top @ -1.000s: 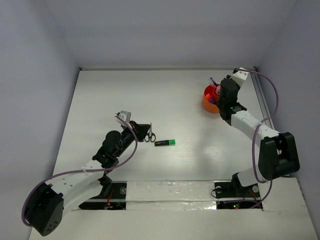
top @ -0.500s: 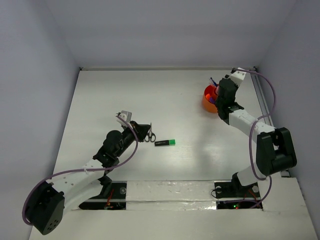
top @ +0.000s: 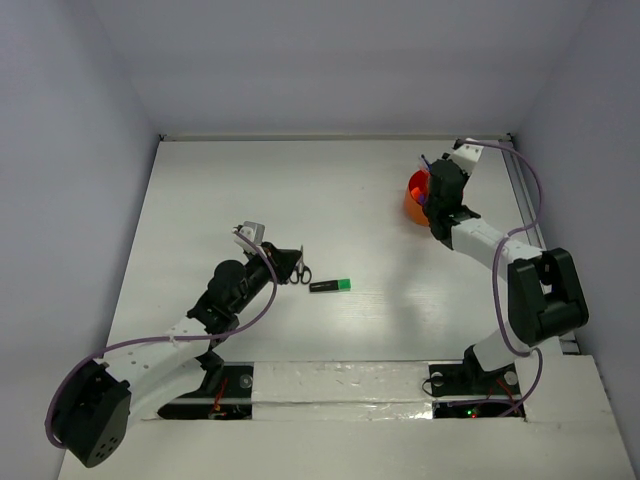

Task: Sort the stationery into containers
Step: Place the stationery in the storage box.

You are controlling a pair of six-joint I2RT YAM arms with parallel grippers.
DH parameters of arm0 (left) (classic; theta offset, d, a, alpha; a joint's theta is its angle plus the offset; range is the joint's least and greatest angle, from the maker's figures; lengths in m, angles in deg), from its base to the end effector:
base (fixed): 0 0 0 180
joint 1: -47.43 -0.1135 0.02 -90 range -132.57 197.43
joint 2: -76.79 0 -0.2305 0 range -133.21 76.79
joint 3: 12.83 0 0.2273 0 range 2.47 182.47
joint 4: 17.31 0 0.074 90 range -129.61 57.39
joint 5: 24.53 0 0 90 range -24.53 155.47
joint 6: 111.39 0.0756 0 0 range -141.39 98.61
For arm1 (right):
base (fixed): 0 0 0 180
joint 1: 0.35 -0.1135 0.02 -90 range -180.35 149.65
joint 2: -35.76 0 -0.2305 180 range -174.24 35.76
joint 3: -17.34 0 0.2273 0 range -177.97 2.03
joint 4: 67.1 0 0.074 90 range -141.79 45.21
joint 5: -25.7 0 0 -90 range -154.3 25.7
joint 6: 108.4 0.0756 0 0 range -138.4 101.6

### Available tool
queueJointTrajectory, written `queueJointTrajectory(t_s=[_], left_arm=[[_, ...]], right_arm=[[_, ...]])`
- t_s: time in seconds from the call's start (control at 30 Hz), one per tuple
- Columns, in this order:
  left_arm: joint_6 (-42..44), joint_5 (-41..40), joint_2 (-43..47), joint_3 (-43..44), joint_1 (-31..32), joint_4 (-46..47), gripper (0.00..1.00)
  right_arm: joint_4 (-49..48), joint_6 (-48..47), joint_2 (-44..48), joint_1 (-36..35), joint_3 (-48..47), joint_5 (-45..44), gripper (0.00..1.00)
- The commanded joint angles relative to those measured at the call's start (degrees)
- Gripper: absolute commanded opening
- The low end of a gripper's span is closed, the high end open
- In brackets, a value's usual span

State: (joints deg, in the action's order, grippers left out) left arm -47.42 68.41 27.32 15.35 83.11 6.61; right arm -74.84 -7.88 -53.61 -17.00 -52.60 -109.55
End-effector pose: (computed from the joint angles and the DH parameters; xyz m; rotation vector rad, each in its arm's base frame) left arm 0.1857 -0.1381 0.2130 0.1767 1.5839 -0.8906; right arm 0.3568 0.0507 0.2426 0.4666 1.6622 -0.3496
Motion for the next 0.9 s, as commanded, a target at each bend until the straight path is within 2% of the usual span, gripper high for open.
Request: queueJointTrajectory(t_s=[0.0,0.27,0.53,0.87], left_arm=[[0.44,-0.12,0.60,0.83,0.44,3.05,0.03],[0.27,0.22,1.22,0.74,0.44,2.88,0.03],[0.01,1.19,0.87,0.74,0.44,3.49,0.03],[0.01,1.02,0.61,0.74,0.44,3.67,0.03]], right_arm=[[-2.79,-0.24,-0.37,-2.33,-1.00,-3.17,0.00],[-3.93,-1.74,-1.52,-3.48,-0.13,-6.25,0.02],[-5.08,-2.17,0.24,-4.53,2.33,-5.55,0.12],[-9.55,-6.56,-0.64,-6.30,3.83,-6.69,0.13]])
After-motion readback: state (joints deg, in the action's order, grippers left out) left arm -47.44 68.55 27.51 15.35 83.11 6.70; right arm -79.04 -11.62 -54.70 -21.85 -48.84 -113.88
